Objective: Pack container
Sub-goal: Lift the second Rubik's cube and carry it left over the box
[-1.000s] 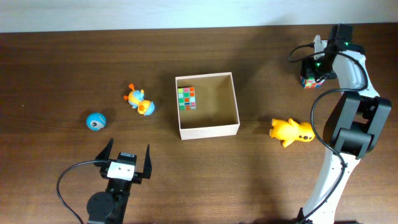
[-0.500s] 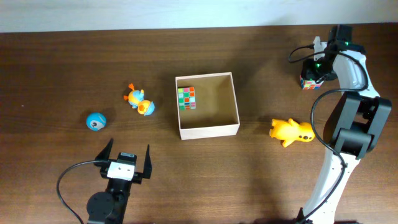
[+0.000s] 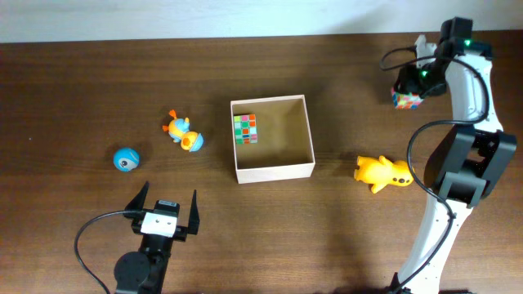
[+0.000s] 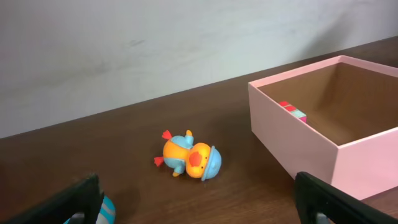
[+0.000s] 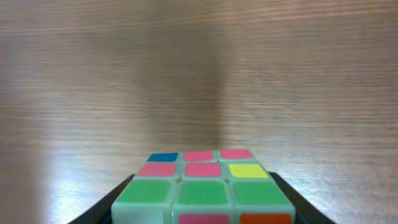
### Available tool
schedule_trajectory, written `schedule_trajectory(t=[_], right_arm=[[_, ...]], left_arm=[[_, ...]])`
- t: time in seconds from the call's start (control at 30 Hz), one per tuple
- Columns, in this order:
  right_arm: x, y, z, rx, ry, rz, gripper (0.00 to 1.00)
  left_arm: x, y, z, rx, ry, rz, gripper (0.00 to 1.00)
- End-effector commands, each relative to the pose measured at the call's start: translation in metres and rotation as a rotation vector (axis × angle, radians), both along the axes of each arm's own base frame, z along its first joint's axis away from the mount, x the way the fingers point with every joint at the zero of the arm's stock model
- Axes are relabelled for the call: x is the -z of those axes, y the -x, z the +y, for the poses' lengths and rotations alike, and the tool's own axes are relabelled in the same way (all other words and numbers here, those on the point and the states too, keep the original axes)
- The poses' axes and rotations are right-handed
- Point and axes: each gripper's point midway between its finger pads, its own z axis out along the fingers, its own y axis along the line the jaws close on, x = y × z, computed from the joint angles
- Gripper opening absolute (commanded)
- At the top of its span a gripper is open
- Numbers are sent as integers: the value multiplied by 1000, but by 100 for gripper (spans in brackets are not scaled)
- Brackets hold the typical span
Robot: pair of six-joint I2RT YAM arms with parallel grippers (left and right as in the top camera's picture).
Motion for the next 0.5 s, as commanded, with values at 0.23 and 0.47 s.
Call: schedule_trajectory(t=[0.23,0.47], right_arm=[[-118,-18,85,-199,-466,-245,53],[-158,-4,151,-341,-649,-268,50]], left_arm=[[2,0,1,-4,-16,3,99],[2,0,1,-4,-16,3,99]])
